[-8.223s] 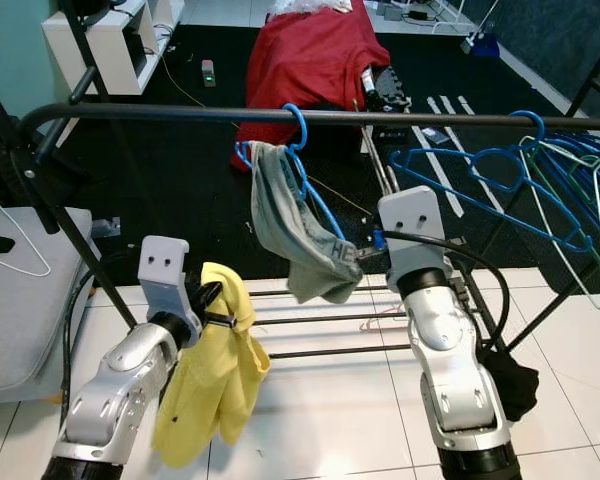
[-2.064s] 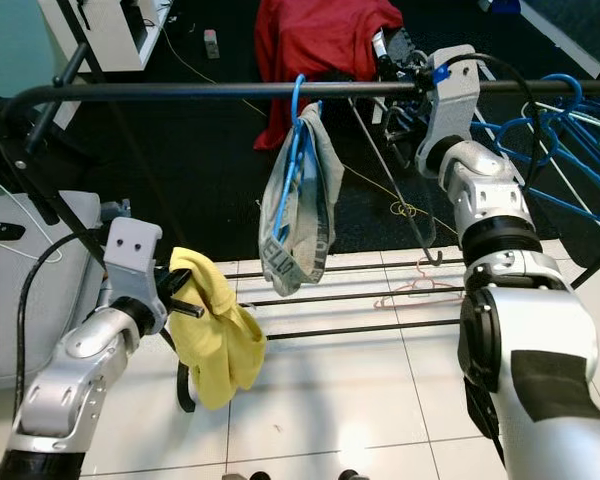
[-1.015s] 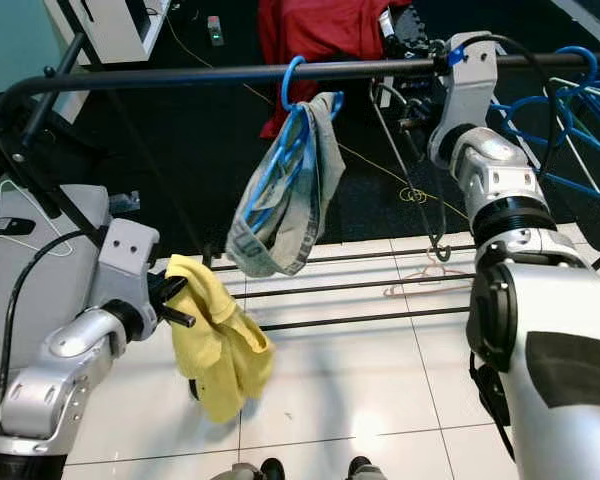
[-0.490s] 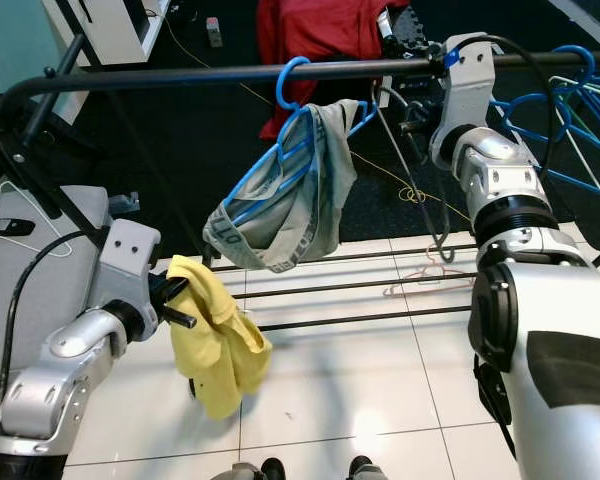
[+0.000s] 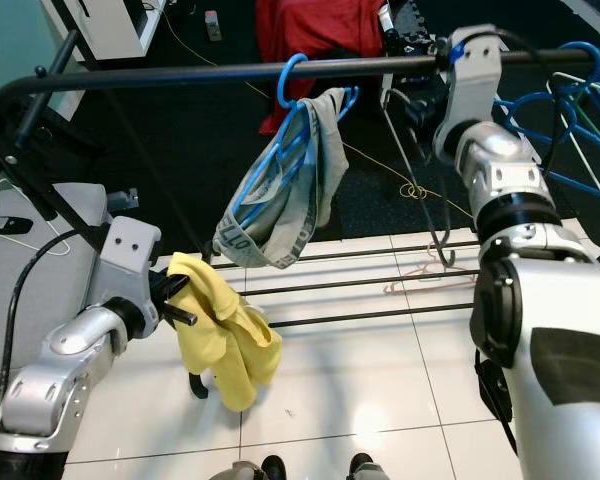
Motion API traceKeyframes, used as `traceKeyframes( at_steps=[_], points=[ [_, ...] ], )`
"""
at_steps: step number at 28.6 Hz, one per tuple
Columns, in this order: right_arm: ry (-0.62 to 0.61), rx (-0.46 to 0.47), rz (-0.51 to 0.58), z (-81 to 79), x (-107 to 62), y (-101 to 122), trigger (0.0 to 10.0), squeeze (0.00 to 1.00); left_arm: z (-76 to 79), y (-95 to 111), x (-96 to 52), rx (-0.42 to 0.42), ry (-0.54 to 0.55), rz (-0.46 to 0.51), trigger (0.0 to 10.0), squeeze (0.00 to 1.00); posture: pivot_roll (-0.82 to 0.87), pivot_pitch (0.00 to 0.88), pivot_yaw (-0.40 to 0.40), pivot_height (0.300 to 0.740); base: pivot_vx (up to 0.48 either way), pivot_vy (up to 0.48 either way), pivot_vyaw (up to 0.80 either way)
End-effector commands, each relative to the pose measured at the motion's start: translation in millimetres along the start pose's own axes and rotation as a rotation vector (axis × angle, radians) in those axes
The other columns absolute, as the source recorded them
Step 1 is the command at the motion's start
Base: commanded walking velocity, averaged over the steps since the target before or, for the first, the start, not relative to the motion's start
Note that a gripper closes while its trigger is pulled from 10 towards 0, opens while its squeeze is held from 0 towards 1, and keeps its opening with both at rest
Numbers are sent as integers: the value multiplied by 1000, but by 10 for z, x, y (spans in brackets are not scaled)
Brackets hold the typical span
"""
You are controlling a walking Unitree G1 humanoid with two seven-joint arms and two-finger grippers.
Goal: Hang hanger
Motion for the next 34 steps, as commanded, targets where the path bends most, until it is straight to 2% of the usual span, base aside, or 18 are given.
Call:
traceKeyframes(
  at_steps=[1,7,10,21,23,27,29,34],
  points=[
    [12,-4,37,-6,-4,107,10000,0,-29,1,-20,11,5,0,10000,0,83,331,50,740,0,0,0],
    [38,-62,36,-65,8,119,10000,0,1,-13,-25,12,2,-2,10000,0,72,328,51,740,0,0,0],
    [51,-130,23,-101,13,8,10000,0,82,-34,-28,1,-15,-7,10000,0,53,323,54,740,0,0,0],
    [24,-170,-5,-33,-18,-217,10000,0,205,-53,-24,-15,-36,-7,10000,0,25,304,44,740,0,0,0],
    [16,-171,16,-9,-36,-244,10000,0,223,-51,-26,-10,-36,-2,10000,0,22,298,41,740,0,0,0],
    [48,-160,72,-81,-40,-229,10000,0,217,-42,-29,-14,-27,3,10000,0,12,289,36,740,0,0,0],
    [80,-149,129,-172,-43,-191,10000,0,231,-43,-23,-18,-21,6,10000,0,1,280,29,740,0,0,0],
    [99,-148,172,-223,-61,-162,10000,0,252,-43,-25,-22,-19,9,10000,0,-5,273,25,740,0,0,0]
  ],
)
Point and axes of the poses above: a point about 5 cm out from each wrist's last joint towards the gripper, its own x axis pointing out of the wrist towards the gripper, its own y axis along the axis of the wrist's last joint, z = x × y, the point moved 3 cm from there along x, pointing out of the wrist towards the gripper, and after that the axes turned 15 degrees about x, right-handed, at the moved point
